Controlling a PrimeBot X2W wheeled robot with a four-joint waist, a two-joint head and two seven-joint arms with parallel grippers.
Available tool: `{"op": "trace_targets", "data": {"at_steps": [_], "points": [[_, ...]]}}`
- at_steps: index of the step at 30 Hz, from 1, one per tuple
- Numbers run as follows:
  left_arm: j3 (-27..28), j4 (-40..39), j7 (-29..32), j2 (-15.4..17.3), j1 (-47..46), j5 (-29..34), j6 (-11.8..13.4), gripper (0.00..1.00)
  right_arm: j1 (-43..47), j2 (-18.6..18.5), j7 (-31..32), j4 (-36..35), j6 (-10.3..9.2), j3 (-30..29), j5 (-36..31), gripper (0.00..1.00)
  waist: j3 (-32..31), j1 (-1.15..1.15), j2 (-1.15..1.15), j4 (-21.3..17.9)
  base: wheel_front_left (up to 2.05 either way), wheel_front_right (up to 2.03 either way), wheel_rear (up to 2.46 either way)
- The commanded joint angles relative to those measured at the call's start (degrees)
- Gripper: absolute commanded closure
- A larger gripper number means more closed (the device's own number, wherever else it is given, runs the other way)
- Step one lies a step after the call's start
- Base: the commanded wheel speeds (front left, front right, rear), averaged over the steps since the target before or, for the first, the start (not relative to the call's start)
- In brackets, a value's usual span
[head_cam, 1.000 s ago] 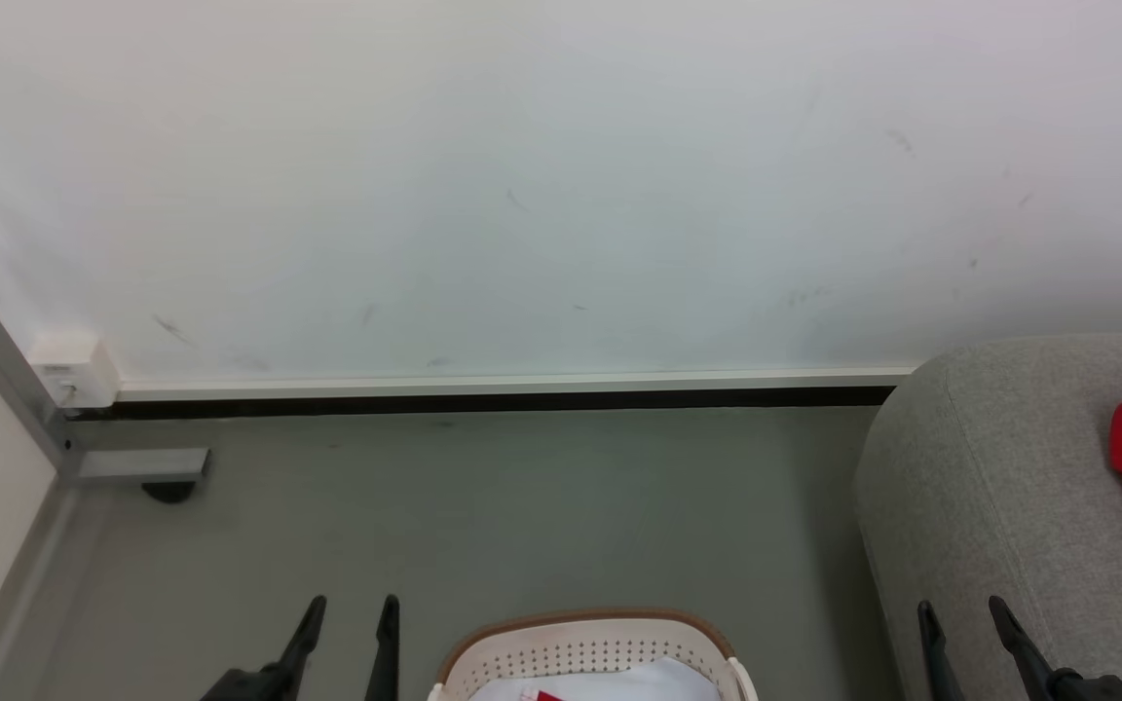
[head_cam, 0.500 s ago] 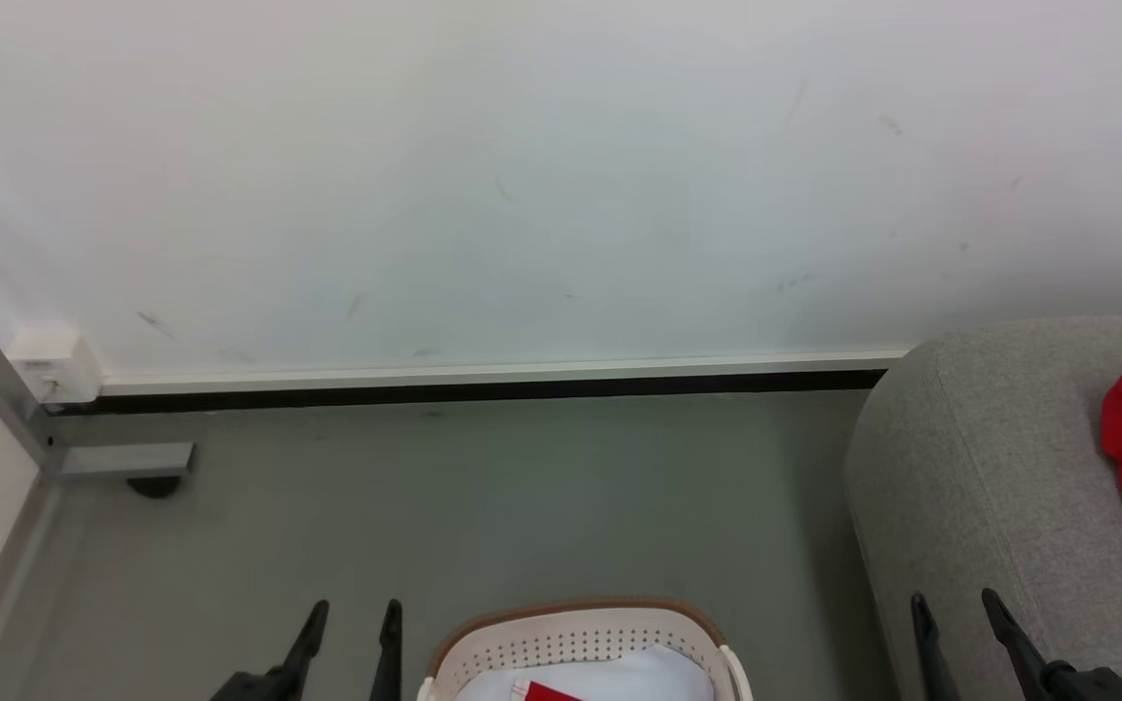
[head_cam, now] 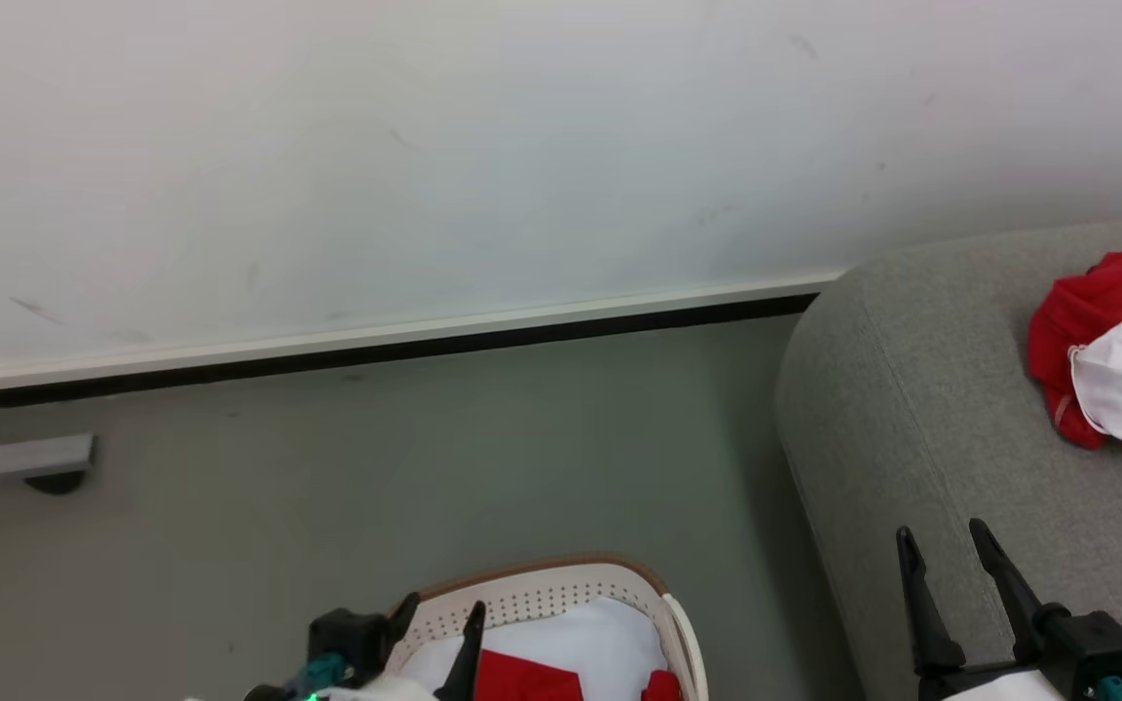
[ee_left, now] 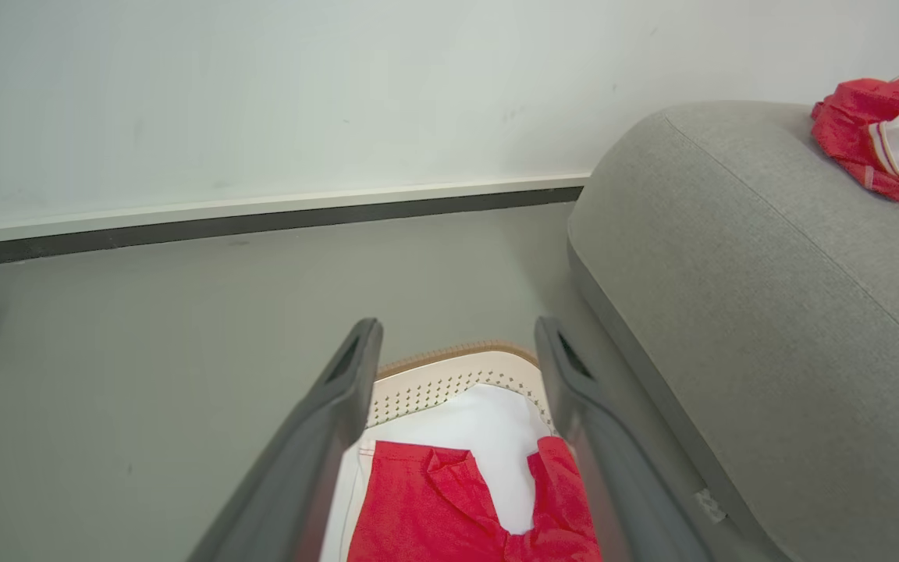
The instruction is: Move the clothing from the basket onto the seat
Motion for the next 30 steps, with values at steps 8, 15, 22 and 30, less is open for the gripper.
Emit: {"op": "trace_targets", "data": {"at_steps": [8,15,22,30], "points": [[-4.3,6.6,11.7,-0.1,-6.9,-1.3,-1.4,0.00,-4.0,-0.1,-0.1,-2.5,-0.13,1.3,2.0,0.00,8.7,0.00,0.00,-7.5,0.00,0.00,0.00],[-6.8,12.9,17.1,-0.1,-11.8,-1.1,-1.5,0.00,-6.8,-0.1,-0.1,-4.6,-0.13,2.0,3.8,0.00,15.1,0.00,0.00,-11.0,0.00,0.00,0.00],[-8.5,18.5,18.8,0.2,-16.8,0.5,-0.7,0.00,-10.0,-0.1,-0.1,-6.8,-0.13,3.0,5.7,0.00,21.8,0.00,0.00,-12.9,0.00,0.00,0.00],[-9.7,24.8,20.4,2.8,-23.9,3.4,1.0,0.00,-14.9,0.0,-0.1,-10.8,-0.13,4.2,8.8,0.00,31.8,0.00,0.00,-14.8,0.00,0.00,0.00]]}}
